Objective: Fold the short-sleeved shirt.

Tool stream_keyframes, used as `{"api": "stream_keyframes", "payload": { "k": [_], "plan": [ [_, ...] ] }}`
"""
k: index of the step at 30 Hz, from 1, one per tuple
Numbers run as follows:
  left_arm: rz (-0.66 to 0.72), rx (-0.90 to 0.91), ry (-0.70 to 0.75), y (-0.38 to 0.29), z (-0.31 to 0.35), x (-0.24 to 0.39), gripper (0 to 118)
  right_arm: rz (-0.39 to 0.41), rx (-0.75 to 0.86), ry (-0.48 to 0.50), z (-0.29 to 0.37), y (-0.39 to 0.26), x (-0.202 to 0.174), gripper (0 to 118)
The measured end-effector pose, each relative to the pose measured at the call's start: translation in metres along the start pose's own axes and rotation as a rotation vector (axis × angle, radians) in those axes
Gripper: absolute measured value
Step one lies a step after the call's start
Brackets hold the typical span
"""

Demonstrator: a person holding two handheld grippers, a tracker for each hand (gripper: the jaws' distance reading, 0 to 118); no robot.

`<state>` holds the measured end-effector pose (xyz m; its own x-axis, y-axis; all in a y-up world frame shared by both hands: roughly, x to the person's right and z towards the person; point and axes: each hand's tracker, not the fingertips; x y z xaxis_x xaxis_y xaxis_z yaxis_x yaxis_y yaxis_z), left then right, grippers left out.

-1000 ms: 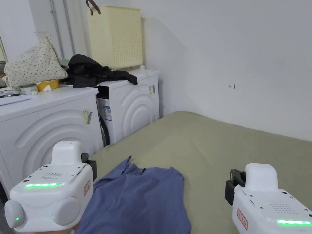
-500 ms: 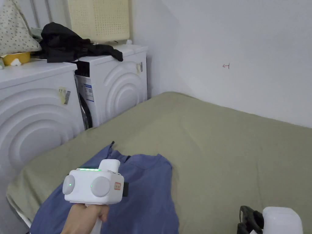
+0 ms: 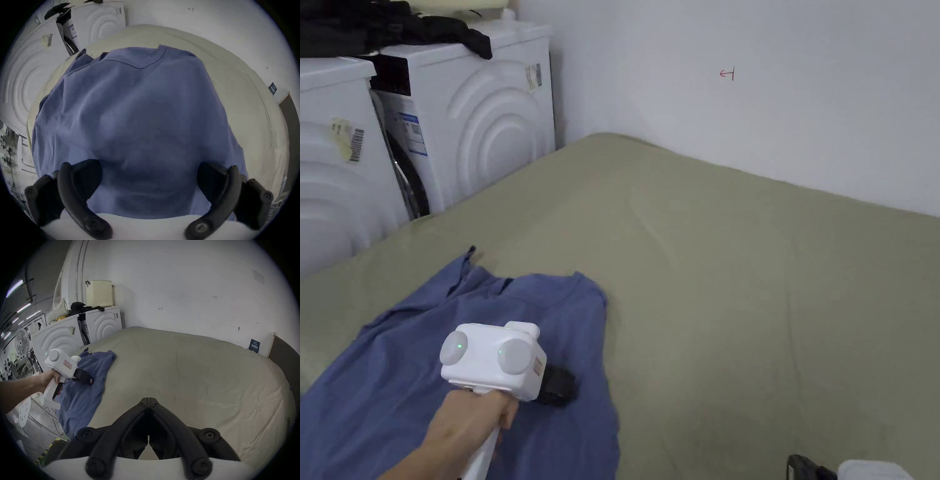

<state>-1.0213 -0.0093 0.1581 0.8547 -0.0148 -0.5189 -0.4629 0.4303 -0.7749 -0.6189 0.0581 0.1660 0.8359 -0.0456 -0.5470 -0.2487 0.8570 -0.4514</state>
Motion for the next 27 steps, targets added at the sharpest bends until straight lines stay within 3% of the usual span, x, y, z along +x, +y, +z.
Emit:
{"api": "stream_keyframes", "payload": {
  "k": [2, 4, 10, 13, 21, 27],
  "plan": [
    [-0.032, 0.042, -0.013, 0.0, 0.022, 0.003, 4, -0.001, -0.001, -0.005, 0.006, -0.001, 0.005, 0],
    [-0.041, 0.089, 0.079, 0.002, 0.042, 0.006, 5, -0.005, 0.009, -0.02, 0.015, 0.0, 0.011, 0],
    [-0.034, 0.154, 0.017, 0.007, 0.088, 0.015, 5, -0.017, 0.054, -0.067, 0.057, 0.001, 0.039, 0],
    [-0.124, 0.198, -0.005, 0.028, 0.104, 0.044, 5, -0.02, 0.066, -0.111, 0.077, -0.001, 0.059, 0],
    [-0.421, 0.323, -0.254, 0.053, 0.16, 0.21, 5, -0.087, 0.085, -0.256, 0.119, -0.008, 0.122, 0],
    [-0.623, 0.348, -0.5, 0.032, 0.184, 0.359, 5, -0.148, 0.084, -0.377, 0.142, -0.017, 0.17, 0]
  ]
}}
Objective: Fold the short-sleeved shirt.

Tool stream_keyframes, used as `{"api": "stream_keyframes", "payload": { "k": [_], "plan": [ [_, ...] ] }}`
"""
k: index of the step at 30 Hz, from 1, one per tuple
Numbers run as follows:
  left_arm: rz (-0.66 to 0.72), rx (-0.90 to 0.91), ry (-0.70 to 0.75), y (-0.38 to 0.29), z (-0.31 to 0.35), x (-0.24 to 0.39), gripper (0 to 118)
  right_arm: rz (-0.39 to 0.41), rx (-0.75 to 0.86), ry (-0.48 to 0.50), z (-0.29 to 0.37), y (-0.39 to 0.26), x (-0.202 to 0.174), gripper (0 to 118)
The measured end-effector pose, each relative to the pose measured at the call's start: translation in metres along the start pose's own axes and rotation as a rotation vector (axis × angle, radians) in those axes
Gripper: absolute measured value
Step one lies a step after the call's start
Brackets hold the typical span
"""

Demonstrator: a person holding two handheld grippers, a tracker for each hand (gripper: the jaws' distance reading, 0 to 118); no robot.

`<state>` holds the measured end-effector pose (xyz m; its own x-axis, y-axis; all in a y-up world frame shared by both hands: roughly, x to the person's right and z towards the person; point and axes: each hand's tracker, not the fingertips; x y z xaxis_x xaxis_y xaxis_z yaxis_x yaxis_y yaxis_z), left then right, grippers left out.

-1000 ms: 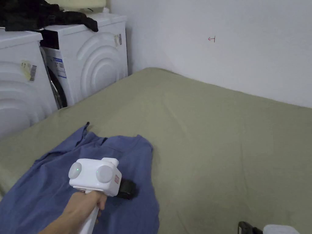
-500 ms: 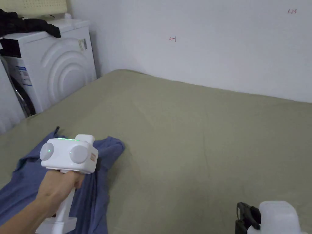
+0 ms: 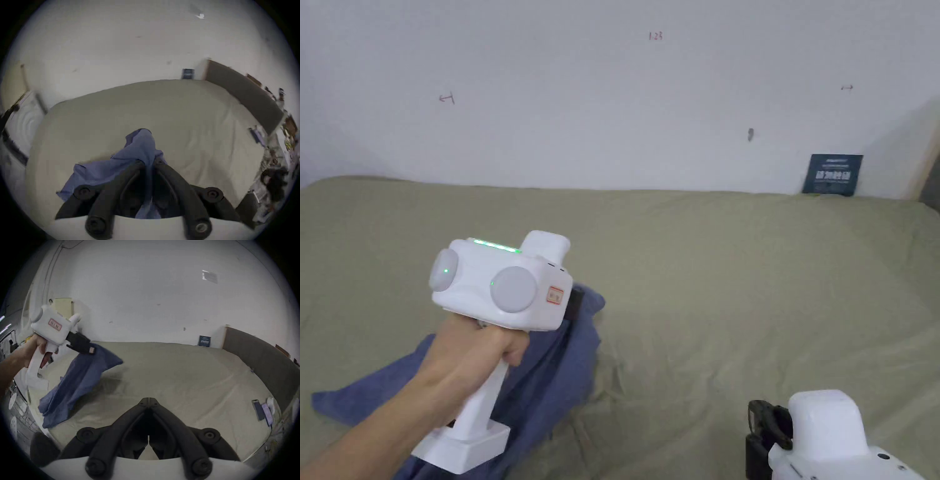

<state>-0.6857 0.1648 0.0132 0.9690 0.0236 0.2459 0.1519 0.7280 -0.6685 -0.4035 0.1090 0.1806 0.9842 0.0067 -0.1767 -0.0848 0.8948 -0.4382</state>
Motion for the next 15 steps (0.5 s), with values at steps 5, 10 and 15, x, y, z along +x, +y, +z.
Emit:
{"api": "stream_keyframes", "payload": {
  "k": [5, 10, 15],
  "plan": [
    [-0.065, -0.04, -0.173, 0.015, -0.06, 0.089, 5, -0.048, -0.013, -0.084, 0.001, -0.004, 0.041, 0],
    [-0.076, -0.212, -0.191, -0.019, -0.146, 0.131, 6, -0.082, -0.045, -0.134, -0.007, -0.018, 0.07, 0],
    [0.001, -0.217, -0.096, -0.058, -0.172, 0.124, 65, -0.118, -0.093, -0.144, -0.016, -0.031, 0.085, 1]
  ]
}}
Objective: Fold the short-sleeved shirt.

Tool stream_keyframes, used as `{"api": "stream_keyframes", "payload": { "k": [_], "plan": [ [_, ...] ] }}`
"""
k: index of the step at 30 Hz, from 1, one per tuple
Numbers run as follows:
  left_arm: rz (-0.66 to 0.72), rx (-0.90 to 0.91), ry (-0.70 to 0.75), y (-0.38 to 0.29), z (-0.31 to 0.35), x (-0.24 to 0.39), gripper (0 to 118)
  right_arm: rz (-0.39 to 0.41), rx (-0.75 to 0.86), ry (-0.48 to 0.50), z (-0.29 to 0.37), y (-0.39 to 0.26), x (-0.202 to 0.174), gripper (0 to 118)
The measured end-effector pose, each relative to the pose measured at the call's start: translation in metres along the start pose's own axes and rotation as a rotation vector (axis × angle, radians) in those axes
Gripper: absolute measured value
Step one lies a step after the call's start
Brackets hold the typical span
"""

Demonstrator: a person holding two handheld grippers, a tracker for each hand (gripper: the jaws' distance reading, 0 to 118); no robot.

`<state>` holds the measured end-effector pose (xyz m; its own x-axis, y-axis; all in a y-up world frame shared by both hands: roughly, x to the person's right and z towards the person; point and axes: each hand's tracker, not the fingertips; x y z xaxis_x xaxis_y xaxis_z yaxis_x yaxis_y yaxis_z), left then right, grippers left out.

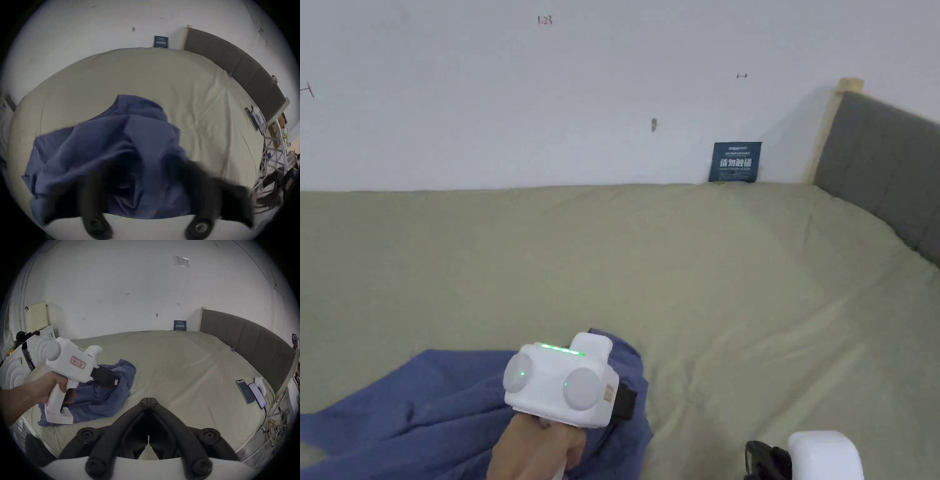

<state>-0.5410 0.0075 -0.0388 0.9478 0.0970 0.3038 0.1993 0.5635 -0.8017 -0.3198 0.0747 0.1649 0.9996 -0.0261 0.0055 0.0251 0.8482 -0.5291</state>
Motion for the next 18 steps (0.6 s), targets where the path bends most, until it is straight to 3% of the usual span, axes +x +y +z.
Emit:
{"api": "stream_keyframes", "payload": {
  "k": [1, 2, 8, 9, 11, 12, 13, 14, 18],
  "plan": [
    [0.028, 0.012, 0.0, -0.003, 0.006, -0.005, 112, -0.002, 0.002, -0.002, 0.0, -0.001, 0.001, 1],
    [0.042, 0.036, 0.0, -0.004, 0.021, -0.009, 118, -0.003, 0.003, -0.003, 0.0, 0.0, 0.001, 1],
    [0.069, 0.334, 0.096, -0.026, 0.157, -0.033, 115, -0.014, 0.059, 0.018, 0.021, 0.011, -0.013, 1],
    [0.074, 0.394, 0.116, -0.037, 0.189, -0.035, 110, 0.002, 0.081, 0.027, 0.028, 0.014, -0.017, 1],
    [0.107, 0.521, 0.162, -0.064, 0.245, -0.041, 74, 0.011, 0.109, 0.046, 0.042, 0.018, -0.023, 1],
    [0.106, 0.577, 0.175, -0.081, 0.271, -0.043, 51, 0.007, 0.128, 0.063, 0.051, 0.019, -0.025, 1],
    [0.123, 0.614, 0.218, -0.099, 0.292, -0.043, 10, 0.009, 0.141, 0.072, 0.06, 0.02, -0.029, 1],
    [0.144, 0.65, 0.287, -0.118, 0.313, -0.042, 0, 0.012, 0.154, 0.075, 0.066, 0.02, -0.031, 1],
    [0.196, 0.784, 0.535, -0.176, 0.355, -0.046, 0, 0.025, 0.216, 0.082, 0.091, 0.02, -0.039, 1]
  ]
}}
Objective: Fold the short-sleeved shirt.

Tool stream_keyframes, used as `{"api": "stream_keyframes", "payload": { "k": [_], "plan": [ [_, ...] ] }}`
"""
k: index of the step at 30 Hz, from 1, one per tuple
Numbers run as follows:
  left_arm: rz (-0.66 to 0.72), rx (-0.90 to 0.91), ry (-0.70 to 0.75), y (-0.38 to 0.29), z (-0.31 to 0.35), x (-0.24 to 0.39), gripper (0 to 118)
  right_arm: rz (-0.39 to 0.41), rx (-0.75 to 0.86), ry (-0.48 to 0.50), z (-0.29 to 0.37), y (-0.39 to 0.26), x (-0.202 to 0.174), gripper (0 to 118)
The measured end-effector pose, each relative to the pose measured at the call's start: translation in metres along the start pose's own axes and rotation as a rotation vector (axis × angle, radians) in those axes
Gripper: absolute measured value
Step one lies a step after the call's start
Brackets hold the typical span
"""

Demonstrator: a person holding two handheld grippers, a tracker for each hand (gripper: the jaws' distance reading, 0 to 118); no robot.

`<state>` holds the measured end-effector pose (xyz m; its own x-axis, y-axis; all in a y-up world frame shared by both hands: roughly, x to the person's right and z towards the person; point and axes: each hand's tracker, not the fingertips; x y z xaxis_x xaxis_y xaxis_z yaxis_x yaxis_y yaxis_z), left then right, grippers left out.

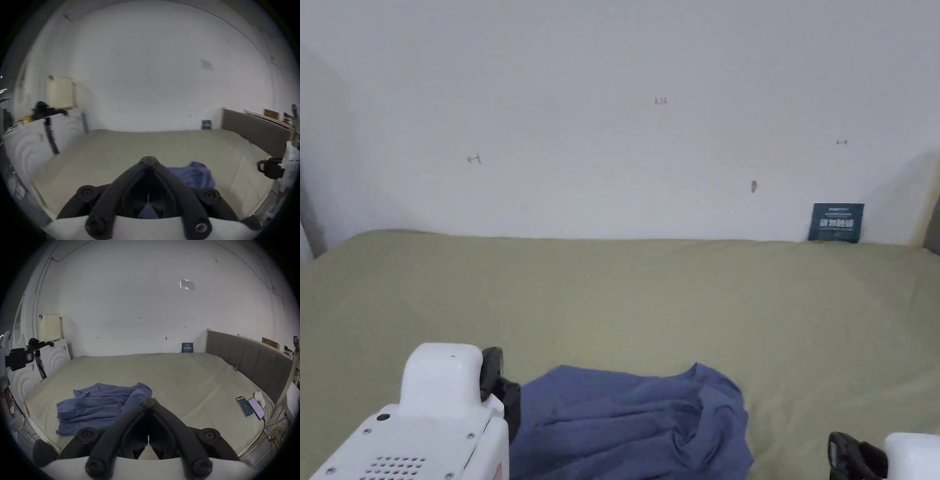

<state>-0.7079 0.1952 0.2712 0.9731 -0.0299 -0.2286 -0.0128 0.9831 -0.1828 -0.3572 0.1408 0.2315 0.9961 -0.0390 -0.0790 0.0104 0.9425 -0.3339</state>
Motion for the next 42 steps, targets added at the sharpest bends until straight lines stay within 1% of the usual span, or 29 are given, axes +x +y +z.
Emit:
{"api": "stream_keyframes", "payload": {
  "k": [3, 7, 9, 11, 15, 16, 19, 20, 21, 23, 25, 27, 28, 29, 30, 31, 33, 35, 36, 37, 38, 39, 40, 41, 42],
  "plan": [
    [0.059, 0.021, 0.065, -0.003, 0.021, -0.022, 0, 0.019, 0.048, -0.001, 0.015, 0.003, -0.006, 1],
    [0.053, 0.013, 0.07, -0.002, 0.028, -0.036, 0, 0.055, 0.091, -0.003, 0.027, 0.01, -0.017, 1],
    [0.022, 0.003, 0.088, 0.002, 0.034, -0.037, 0, 0.06, 0.096, 0.006, 0.031, 0.012, -0.022, 1],
    [0.032, 0.0, 0.089, -0.001, 0.036, -0.046, 0, 0.056, 0.101, 0.018, 0.029, 0.012, -0.026, 1],
    [0.158, -0.112, 0.015, -0.002, 0.026, -0.078, 0, 0.044, 0.094, 0.038, 0.021, 0.015, -0.035, 1],
    [0.153, -0.167, -0.013, -0.007, 0.012, -0.093, 0, 0.038, 0.085, 0.05, 0.019, 0.015, -0.037, 1],
    [0.1, -0.29, 0.021, -0.026, -0.024, -0.121, 0, 0.045, 0.07, 0.061, 0.009, 0.01, -0.044, 1],
    [0.061, -0.359, 0.02, -0.033, -0.04, -0.122, 0, 0.047, 0.06, 0.063, 0.003, 0.007, -0.046, 1],
    [0.055, -0.424, 0.002, -0.042, -0.056, -0.125, 0, 0.044, 0.045, 0.071, -0.002, 0.005, -0.048, 1],
    [0.076, -0.576, -0.064, -0.069, -0.097, -0.133, 0, 0.045, 0.015, 0.087, -0.015, -0.004, -0.053, 1],
    [0.082, -0.662, -0.078, -0.091, -0.13, -0.131, 0, 0.062, -0.021, 0.089, -0.026, -0.011, -0.058, 1],
    [0.082, -0.691, -0.052, -0.11, -0.158, -0.13, 2, 0.069, -0.036, 0.086, -0.035, -0.017, -0.061, 1],
    [0.094, -0.71, -0.024, -0.114, -0.169, -0.129, 29, 0.071, -0.051, 0.085, -0.039, -0.02, -0.061, 1],
    [0.094, -0.736, -0.018, -0.12, -0.183, -0.129, 71, 0.074, -0.07, 0.085, -0.044, -0.022, -0.061, 1],
    [0.087, -0.779, -0.012, -0.126, -0.195, -0.128, 107, 0.074, -0.075, 0.083, -0.048, -0.024, -0.061, 1],
    [0.08, -0.831, 0.005, -0.134, -0.208, -0.127, 118, 0.075, -0.087, 0.077, -0.052, -0.026, -0.061, 1],
    [0.073, -0.806, 0.005, -0.142, -0.223, -0.13, 118, 0.078, -0.105, 0.079, -0.06, -0.028, -0.061, 1],
    [-0.006, -0.861, 0.076, -0.152, -0.234, -0.123, 117, 0.085, -0.122, 0.078, -0.065, -0.031, -0.06, 1],
    [-0.034, -0.873, 0.067, -0.158, -0.237, -0.124, 110, 0.086, -0.128, 0.08, -0.067, -0.032, -0.06, 1],
    [-0.055, -0.902, 0.068, -0.163, -0.239, -0.121, 91, 0.084, -0.137, 0.081, -0.07, -0.033, -0.058, 1],
    [-0.09, -0.933, 0.066, -0.165, -0.237, -0.116, 91, 0.083, -0.151, 0.081, -0.072, -0.034, -0.057, 1],
    [-0.089, -0.917, 0.001, -0.164, -0.231, -0.114, 86, 0.081, -0.163, 0.084, -0.075, -0.035, -0.054, 1],
    [-0.059, -0.884, -0.006, -0.159, -0.227, -0.114, 78, 0.075, -0.175, 0.082, -0.078, -0.037, -0.052, 1],
    [-0.063, -0.882, -0.026, -0.152, -0.22, -0.11, 62, 0.073, -0.184, 0.083, -0.082, -0.038, -0.048, 1],
    [-0.056, -0.865, -0.071, -0.149, -0.216, -0.107, 25, 0.068, -0.191, 0.08, -0.085, -0.039, -0.044, 1]
  ]
}}
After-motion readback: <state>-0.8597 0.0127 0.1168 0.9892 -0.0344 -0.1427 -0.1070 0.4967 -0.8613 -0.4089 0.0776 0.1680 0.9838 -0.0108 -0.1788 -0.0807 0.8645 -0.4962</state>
